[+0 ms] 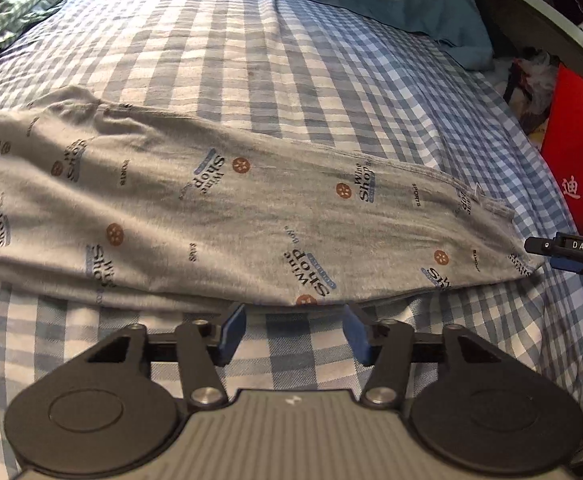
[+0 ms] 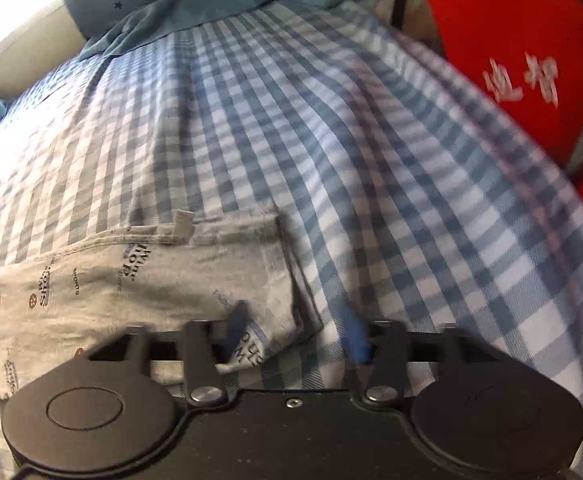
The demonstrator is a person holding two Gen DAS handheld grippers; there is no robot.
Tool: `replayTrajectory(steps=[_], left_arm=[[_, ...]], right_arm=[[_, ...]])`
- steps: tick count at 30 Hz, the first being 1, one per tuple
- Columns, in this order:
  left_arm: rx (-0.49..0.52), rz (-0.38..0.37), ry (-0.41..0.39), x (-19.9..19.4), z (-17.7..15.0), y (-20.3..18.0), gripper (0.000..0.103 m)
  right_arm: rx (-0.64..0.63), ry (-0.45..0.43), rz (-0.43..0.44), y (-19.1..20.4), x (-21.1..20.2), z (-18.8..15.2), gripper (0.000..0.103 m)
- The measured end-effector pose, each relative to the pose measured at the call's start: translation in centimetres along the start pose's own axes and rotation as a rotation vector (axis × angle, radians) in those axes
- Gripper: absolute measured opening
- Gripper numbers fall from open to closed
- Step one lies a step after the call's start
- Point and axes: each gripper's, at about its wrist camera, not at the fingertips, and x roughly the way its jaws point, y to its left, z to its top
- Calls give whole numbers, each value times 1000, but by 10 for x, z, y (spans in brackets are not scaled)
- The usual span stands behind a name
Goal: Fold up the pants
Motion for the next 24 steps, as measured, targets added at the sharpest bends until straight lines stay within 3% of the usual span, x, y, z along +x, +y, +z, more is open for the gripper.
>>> replayTrajectory(steps=[2, 8, 16, 21, 24], left_arm=[[-48, 12, 2, -7, -6, 16, 71], [-239, 121, -26, -44, -20, 106, 81], [-522, 290, -112, -90, -12, 275, 98], [-584, 291, -201, -105, 9, 370, 98], [-580, 257, -230, -101, 30, 408, 82]], right_arm=[[-43, -2, 2, 15, 0, -2, 86], [-90, -1, 30, 76, -11, -21, 99], [-200, 26, 107, 198, -27, -58, 102], [-225, 46, 163, 286, -28, -70, 102], [-260, 41, 195, 338, -24, -65, 102]])
